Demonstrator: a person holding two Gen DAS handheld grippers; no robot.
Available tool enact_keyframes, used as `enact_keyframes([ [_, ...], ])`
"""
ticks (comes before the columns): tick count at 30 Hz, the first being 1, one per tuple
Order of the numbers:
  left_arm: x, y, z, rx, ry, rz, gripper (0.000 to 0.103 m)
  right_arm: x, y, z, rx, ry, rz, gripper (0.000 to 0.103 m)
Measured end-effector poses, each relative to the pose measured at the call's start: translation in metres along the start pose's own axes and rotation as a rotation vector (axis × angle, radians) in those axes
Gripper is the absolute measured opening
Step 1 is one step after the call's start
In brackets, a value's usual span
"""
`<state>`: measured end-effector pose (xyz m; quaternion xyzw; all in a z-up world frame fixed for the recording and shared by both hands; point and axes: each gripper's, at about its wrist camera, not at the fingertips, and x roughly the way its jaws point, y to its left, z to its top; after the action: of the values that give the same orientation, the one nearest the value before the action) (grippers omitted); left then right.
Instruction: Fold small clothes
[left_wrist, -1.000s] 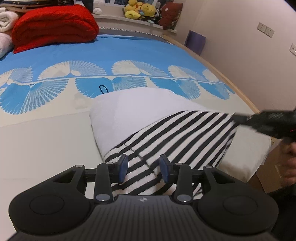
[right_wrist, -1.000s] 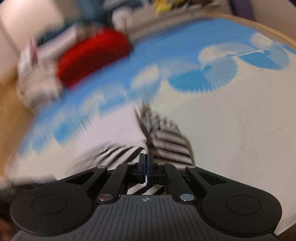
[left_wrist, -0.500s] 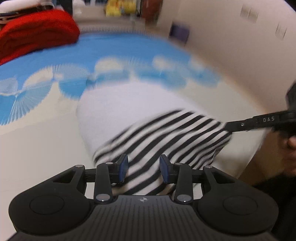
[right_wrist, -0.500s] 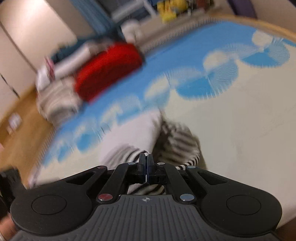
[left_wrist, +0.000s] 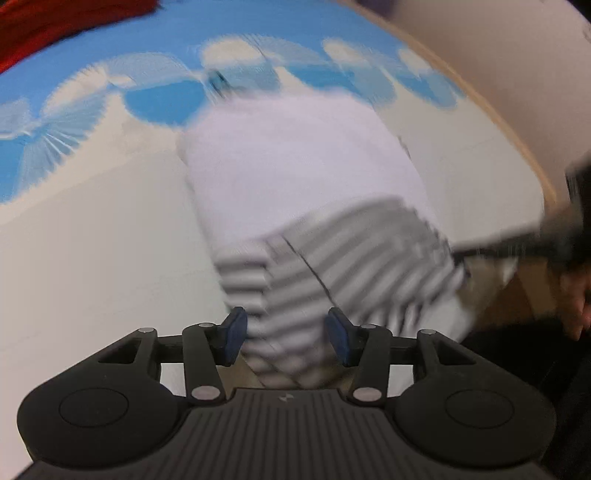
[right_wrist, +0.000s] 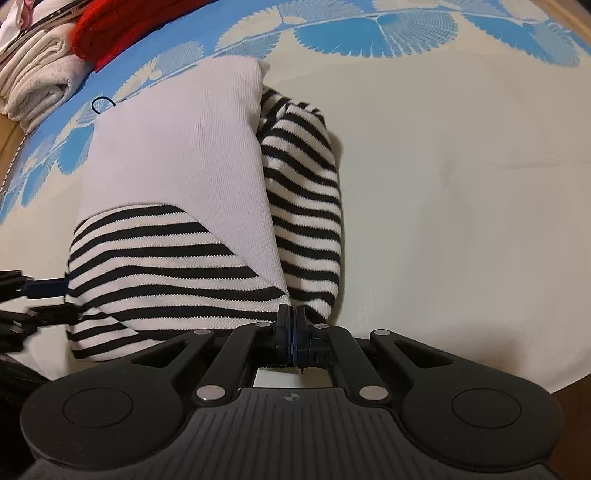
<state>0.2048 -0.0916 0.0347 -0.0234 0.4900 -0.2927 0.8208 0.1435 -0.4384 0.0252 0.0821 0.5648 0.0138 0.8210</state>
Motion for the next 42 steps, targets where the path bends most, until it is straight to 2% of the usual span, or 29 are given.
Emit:
enact_keyframes([
  [1,-0.005,0.009,0.011,-0.038,-0.024,0.008,0.06,0.0,0.0,0.001,-0.008,-0.007,-0.015,0.0],
  [4,-0.007,0.036,0.036,-0.164,-0.097,0.014,0.081,-0.005,0.005,0.0,-0.047,-0.032,-0.045,0.0],
  [6,0.005,0.055,0.045,-0.247,-0.149,0.015,0.081,-0.006,0.009,-0.003,-0.077,-0.038,-0.052,0.0],
  [8,0.025,0.074,0.046,-0.345,-0.154,-0.03,0.081,-0.009,0.013,-0.003,-0.098,-0.054,-0.08,0.003],
  [9,0.035,0.081,0.043,-0.392,-0.142,-0.064,0.081,-0.014,0.013,-0.001,-0.086,-0.092,-0.088,0.014],
  [10,0.046,0.088,0.044,-0.435,-0.116,-0.087,0.081,-0.021,0.012,0.002,-0.063,-0.14,-0.081,0.031],
  [12,0.061,0.094,0.047,-0.51,-0.081,-0.106,0.081,-0.037,0.007,0.01,0.012,-0.268,-0.036,0.048],
  [14,0.07,0.094,0.051,-0.523,-0.088,-0.131,0.083,-0.045,0.002,0.022,0.109,-0.377,0.024,0.055],
  [15,0.074,0.094,0.053,-0.529,-0.087,-0.139,0.083,-0.044,0.001,0.027,0.138,-0.389,0.048,0.058],
  [17,0.085,0.093,0.052,-0.555,-0.086,-0.164,0.084,-0.028,0.001,0.043,0.193,-0.355,0.085,0.061],
  [21,0.102,0.096,0.044,-0.632,-0.092,-0.216,0.086,0.014,0.003,0.066,0.323,-0.241,0.081,0.061],
  [24,0.11,0.095,0.044,-0.659,-0.103,-0.242,0.086,0.039,0.01,0.069,0.364,-0.151,0.045,0.061],
  [25,0.11,0.093,0.045,-0.643,-0.112,-0.231,0.083,0.044,0.017,0.069,0.358,-0.142,0.035,0.055],
  [26,0.108,0.091,0.047,-0.622,-0.118,-0.214,0.077,0.046,0.021,0.069,0.339,-0.147,0.021,0.049],
  [27,0.105,0.086,0.05,-0.594,-0.125,-0.189,0.073,0.048,0.025,0.07,0.323,-0.155,0.014,0.033],
  [28,0.101,0.082,0.052,-0.569,-0.135,-0.168,0.061,0.048,0.027,0.07,0.314,-0.163,0.018,0.019],
  [29,0.094,0.077,0.055,-0.536,-0.154,-0.148,0.046,0.048,0.028,0.071,0.318,-0.17,0.027,0.015],
  [31,0.074,0.068,0.063,-0.465,-0.205,-0.116,0.036,0.044,0.03,0.071,0.341,-0.193,0.032,0.007],
  [35,0.024,0.062,0.075,-0.352,-0.361,-0.014,0.034,0.037,0.037,0.072,0.391,-0.267,0.07,0.005],
  [39,-0.008,0.09,0.076,-0.321,-0.458,0.119,0.036,0.028,0.059,0.083,0.364,-0.385,0.183,0.005],
  [41,-0.017,0.111,0.073,-0.346,-0.466,0.193,0.054,0.029,0.086,0.089,0.287,-0.428,0.224,0.005],
  [42,-0.021,0.12,0.07,-0.368,-0.47,0.235,0.056,0.032,0.099,0.092,0.243,-0.438,0.23,0.005],
])
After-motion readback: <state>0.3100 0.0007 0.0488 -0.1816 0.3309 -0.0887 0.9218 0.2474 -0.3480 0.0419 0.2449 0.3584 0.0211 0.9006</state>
